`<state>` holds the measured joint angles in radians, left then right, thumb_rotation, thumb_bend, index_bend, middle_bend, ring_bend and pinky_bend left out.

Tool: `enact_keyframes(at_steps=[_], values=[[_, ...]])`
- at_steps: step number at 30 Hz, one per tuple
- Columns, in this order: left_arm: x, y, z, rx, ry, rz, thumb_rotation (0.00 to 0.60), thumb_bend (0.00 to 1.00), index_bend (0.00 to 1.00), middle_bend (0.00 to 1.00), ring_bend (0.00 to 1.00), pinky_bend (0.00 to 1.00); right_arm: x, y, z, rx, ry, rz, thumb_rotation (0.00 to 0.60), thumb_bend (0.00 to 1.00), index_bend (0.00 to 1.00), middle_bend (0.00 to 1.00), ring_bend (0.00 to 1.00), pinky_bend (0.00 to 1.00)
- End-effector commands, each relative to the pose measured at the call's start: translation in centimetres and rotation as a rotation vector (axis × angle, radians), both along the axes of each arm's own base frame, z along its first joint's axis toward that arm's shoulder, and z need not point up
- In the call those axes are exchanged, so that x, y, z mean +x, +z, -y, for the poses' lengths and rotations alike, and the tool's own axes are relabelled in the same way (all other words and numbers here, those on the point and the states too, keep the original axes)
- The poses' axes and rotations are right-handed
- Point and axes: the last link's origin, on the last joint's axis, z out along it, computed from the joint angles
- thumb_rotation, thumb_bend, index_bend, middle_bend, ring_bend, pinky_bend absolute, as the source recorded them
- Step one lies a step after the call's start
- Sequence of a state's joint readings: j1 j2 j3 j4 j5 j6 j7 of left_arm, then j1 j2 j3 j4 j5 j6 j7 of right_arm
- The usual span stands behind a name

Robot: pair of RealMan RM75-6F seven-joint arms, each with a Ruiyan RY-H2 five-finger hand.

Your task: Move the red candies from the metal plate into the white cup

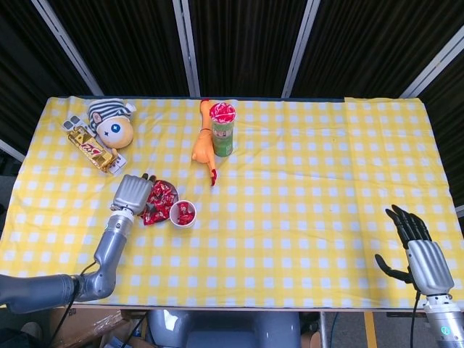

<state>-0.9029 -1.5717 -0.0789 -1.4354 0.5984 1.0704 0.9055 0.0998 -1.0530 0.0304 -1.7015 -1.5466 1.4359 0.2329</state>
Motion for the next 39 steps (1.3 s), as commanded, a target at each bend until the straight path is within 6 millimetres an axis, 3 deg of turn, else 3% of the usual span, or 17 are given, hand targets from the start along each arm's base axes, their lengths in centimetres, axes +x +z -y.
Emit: enact_keyframes(at_steps=[1,16,22,30,34,39], values=[[0.3,-0.7,-0.1,-0.012,-0.026,-0.003,0.6,0.24,0.24,0.27,0.82,0.9,0.0,0.0,0.0,0.0,-0.001,0.001,0.6,0.39,0.0,0.0,0.0,0.0],[0.2,-2.2,0.0,-0.042,-0.061,-0.018,0.6,0.24,0.28,0.28,0.82,0.9,0.0,0.0,0.0,0.003,-0.005,-0.004,0.6,0.39,0.0,0.0,0.0,0.0],[0.0,-2.6,0.2,-0.051,-0.058,-0.017,0.6,0.3,0.31,0.31,0.82,0.9,0.0,-0.1,0.0,0.005,-0.006,-0.004,0.6,0.39,0.0,0.0,0.0,0.0],[-0.4,-3.0,0.7,-0.054,-0.07,-0.018,0.6,0.49,0.43,0.47,0.83,0.91,-0.1,0.0,-0.1,0.003,-0.007,-0.004,0.6,0.39,0.0,0.0,0.0,0.0],[-0.4,-3.0,0.7,-0.047,-0.08,-0.009,0.6,0.51,0.49,0.55,0.84,0.91,-0.1,-0.1,-0.1,0.002,-0.008,-0.004,0.6,0.39,0.0,0.0,0.0,0.0],[-0.3,-2.9,0.6,-0.037,-0.093,-0.003,0.6,0.51,0.51,0.57,0.84,0.91,-0.1,-0.1,-0.1,0.002,-0.009,-0.004,0.6,0.39,0.0,0.0,0.0,0.0]])
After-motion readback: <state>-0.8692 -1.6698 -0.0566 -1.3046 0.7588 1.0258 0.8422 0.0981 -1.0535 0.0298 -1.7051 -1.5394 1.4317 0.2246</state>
